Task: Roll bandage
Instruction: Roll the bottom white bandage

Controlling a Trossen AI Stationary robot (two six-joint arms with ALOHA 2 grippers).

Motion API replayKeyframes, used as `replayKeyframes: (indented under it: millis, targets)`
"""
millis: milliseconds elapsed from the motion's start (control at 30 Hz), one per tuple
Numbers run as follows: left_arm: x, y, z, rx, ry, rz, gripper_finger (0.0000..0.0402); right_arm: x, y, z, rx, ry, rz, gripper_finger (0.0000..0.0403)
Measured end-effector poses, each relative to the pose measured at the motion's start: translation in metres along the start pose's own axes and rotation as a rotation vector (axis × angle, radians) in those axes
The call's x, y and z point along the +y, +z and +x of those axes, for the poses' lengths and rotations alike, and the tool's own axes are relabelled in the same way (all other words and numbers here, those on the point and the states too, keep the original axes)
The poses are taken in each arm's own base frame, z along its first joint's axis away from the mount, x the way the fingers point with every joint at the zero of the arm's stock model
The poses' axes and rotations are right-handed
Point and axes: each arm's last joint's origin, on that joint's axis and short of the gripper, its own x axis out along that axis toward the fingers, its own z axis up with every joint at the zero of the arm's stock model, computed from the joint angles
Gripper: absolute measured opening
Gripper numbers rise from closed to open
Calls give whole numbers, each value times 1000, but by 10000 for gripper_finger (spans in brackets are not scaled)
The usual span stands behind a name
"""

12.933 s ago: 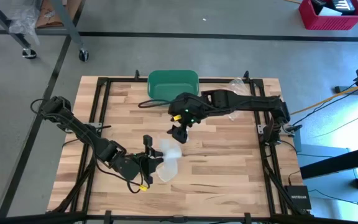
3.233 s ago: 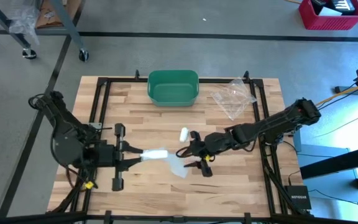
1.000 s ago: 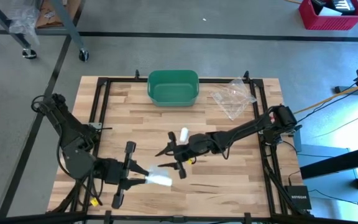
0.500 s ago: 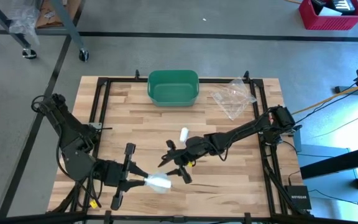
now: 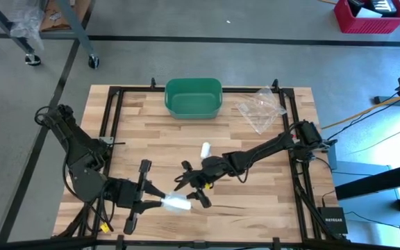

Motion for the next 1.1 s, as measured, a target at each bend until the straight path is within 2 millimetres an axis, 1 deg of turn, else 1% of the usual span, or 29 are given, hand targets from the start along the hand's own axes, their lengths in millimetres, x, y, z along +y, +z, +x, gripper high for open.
replayKeyframes:
  millis: [67, 133, 200, 300, 333, 367, 467, 533, 600, 667, 800, 900, 1000, 1100]
  targets:
    - [0, 0, 0, 0, -1, -1, 45, 0, 5, 2, -11, 0, -5, 176]
    - [-1, 0, 0, 1, -2, 0, 45, 0, 10, 2, -21, 0, -9, 150]
    - [-1, 0, -1, 4, -4, 3, 45, -1, 11, 2, -19, -1, -12, 112]
    - [-2, 0, -2, 3, -10, 6, 45, -1, 7, 2, 13, -10, -12, 41]
    - [-3, 0, -3, 2, -14, 8, 45, -2, 6, 2, 25, -23, -23, 21]
    - [-4, 0, -3, 4, -18, 10, 45, -2, 7, 1, 36, -47, -27, 11]
    - [-11, 0, -8, 7, -45, 16, 45, -2, 12, -11, 116, -164, -54, 19]
    - [-17, 1, -14, -3, -72, 21, 45, -1, 23, -27, 183, -254, -81, 18]
    - [-24, 5, -19, -34, -97, 36, 45, -1, 34, -47, 252, -379, -106, 8]
    - [-29, 14, -28, -106, -118, 56, 45, -3, 40, -67, 332, -498, -124, 5]
    - [-34, 38, -47, -298, -93, 123, 45, -12, 41, -98, 488, -658, -89, 14]
    - [-32, 53, -61, -404, -1, 152, 45, -19, 35, -111, 594, -690, -36, 15]
    - [-19, 65, -71, -459, 92, 154, 45, -25, 25, -115, 661, -721, 38, 16]
    - [-6, 71, -79, -475, 123, 143, 45, -31, 19, -122, 724, -754, 95, 25]
